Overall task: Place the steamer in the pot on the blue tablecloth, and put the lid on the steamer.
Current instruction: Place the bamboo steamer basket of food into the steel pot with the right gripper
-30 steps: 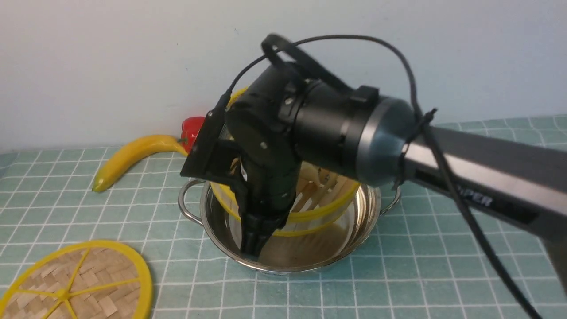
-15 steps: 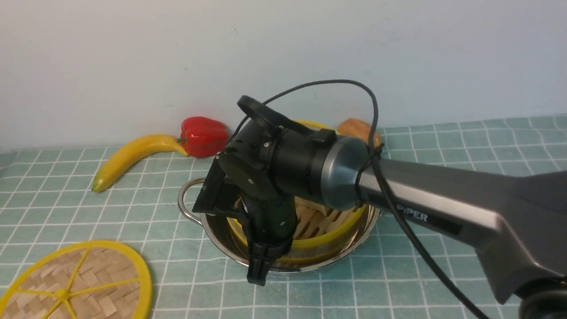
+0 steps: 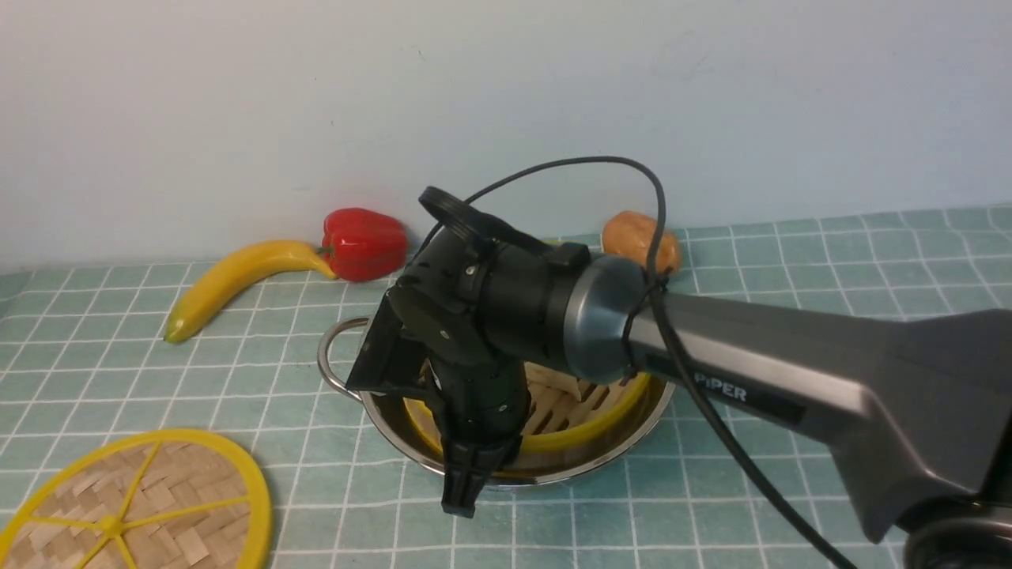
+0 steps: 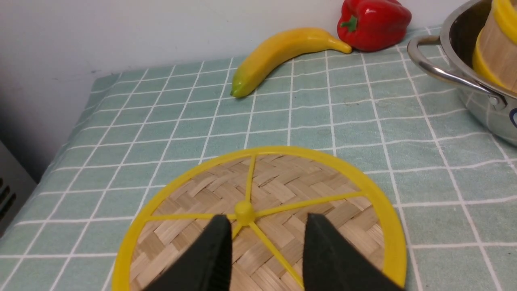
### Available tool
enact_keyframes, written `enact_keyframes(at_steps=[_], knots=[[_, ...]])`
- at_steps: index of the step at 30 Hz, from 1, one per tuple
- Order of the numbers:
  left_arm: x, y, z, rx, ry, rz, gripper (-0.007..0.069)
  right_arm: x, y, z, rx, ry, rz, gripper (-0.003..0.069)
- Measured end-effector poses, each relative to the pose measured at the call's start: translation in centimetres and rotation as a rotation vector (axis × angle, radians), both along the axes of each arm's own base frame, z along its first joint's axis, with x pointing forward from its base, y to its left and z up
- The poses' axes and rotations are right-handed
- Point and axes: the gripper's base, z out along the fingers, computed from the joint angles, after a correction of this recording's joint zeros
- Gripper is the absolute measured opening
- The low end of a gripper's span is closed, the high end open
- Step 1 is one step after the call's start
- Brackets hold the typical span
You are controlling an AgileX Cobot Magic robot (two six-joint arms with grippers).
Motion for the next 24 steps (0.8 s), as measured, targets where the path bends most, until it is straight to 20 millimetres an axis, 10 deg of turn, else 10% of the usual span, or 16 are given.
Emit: enact_keyframes(at_steps=[10, 24], knots=[[0.0, 0.0, 0.0, 0.000, 0.000, 0.000, 0.0243, 0.3, 0.1, 0.7, 0.014, -0.040, 0.003, 0.0349], [0.0, 0.0, 0.0, 0.000, 0.000, 0.000, 0.0243, -1.2, -1.0, 8.0, 0.192, -0.085, -0.060, 0.0346]])
